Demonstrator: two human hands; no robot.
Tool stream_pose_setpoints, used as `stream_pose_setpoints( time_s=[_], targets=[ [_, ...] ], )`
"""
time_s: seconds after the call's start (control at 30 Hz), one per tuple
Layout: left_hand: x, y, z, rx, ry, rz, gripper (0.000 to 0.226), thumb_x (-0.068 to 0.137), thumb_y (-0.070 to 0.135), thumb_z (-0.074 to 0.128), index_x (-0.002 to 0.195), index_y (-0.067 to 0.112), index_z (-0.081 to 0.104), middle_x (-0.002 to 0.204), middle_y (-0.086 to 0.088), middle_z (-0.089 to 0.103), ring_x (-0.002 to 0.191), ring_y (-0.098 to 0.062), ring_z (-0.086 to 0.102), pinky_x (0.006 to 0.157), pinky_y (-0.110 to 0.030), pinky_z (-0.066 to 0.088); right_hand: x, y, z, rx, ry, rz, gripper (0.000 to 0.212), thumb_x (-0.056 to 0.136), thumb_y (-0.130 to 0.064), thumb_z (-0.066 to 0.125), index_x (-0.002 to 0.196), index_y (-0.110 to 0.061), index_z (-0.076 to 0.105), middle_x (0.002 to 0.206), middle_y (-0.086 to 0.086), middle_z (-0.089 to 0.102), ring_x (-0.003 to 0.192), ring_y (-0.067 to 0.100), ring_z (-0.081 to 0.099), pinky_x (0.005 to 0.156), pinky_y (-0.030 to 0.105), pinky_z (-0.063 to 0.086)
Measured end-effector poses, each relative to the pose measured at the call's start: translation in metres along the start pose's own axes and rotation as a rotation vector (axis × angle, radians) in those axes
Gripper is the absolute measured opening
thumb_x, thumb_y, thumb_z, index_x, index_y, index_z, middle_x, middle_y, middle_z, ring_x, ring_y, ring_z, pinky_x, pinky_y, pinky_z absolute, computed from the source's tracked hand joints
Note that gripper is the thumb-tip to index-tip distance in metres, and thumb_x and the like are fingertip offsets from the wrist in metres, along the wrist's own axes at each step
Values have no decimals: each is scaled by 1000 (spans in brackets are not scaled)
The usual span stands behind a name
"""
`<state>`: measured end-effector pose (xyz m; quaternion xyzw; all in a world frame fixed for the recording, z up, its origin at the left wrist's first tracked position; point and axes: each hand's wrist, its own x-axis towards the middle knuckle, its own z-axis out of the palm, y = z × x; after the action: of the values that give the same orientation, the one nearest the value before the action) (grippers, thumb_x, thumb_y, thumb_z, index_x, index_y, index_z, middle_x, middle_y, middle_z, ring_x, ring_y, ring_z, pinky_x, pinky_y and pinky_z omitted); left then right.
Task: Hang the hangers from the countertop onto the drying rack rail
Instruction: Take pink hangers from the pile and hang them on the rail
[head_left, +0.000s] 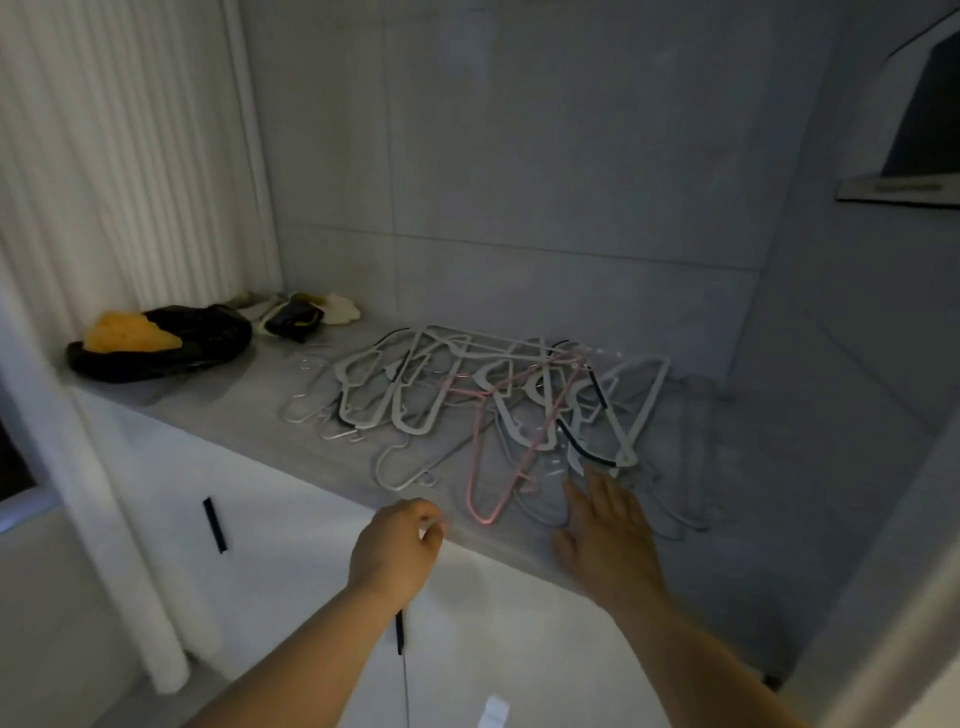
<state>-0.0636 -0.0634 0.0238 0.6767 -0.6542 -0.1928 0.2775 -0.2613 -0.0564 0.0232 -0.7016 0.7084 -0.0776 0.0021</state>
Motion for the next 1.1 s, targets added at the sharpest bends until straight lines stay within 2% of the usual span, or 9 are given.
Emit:
stream_pose_setpoints(
  time_s=[0.07,0.13,0.23,0.37,0.53,0.7,0.83,0.97,1.1],
  targets=[
    [15,9,7,65,-5,-5,29,92,22,48,118,12,57,123,-7,59,116,-25,53,93,-29,42,15,7,1,46,-14,-18,71,83,-50,18,147,-19,21,157,9,10,144,26,13,117,42,11],
    [30,17,15,135,-17,-28,33,92,26,47,121,12,53,123,-8,58,119,-27,50,95,-31,42,25,13,7,83,6,9,77,80,-58,7,149,-22,8,158,2,-3,145,20,-2,118,38,0],
    [49,28,26,308,-4,-66,38,91,32,45,124,13,51,128,-9,56,122,-27,48,95,-31,40,32,14,13,118,-16,6,88,71,-63,-4,149,-22,5,158,0,-3,145,18,-2,119,38,0],
    [70,41,38,442,-26,-132,39,91,38,41,117,14,57,128,-8,54,122,-27,46,99,-32,36,38,17,16,136,-78,-8,65,95,-50,27,149,-20,8,158,1,2,145,19,2,119,36,1],
    [78,48,48,411,-3,-170,32,92,25,41,117,15,59,129,-8,53,123,-26,46,100,-33,35,40,18,19,143,-82,-15,63,95,-49,29,148,-19,14,158,2,5,144,20,5,118,37,4],
    [78,45,42,25,27,-229,23,94,11,40,108,4,57,116,-22,60,103,-35,60,87,-38,49,40,19,21,131,-59,-32,63,94,-51,25,147,-18,18,157,3,10,144,19,8,118,37,6],
    [75,47,29,-488,-15,-273,18,92,-2,40,79,12,42,82,-19,59,40,-24,56,31,-22,44,39,19,20,116,-55,-25,78,79,-55,9,147,-18,21,156,3,13,144,19,11,117,36,9],
    [66,58,19,-697,-47,-295,8,98,6,34,101,9,40,67,-11,59,24,-14,52,28,-12,35,39,19,19,106,-51,-32,64,93,-52,20,147,-17,20,157,4,11,144,19,9,117,36,7],
    [57,55,13,-737,-41,-274,19,98,6,34,115,4,42,68,-12,58,24,-12,50,27,-12,32,37,17,17,110,-56,-23,86,73,-57,1,146,-18,21,157,4,13,144,19,11,117,35,9]
  ],
)
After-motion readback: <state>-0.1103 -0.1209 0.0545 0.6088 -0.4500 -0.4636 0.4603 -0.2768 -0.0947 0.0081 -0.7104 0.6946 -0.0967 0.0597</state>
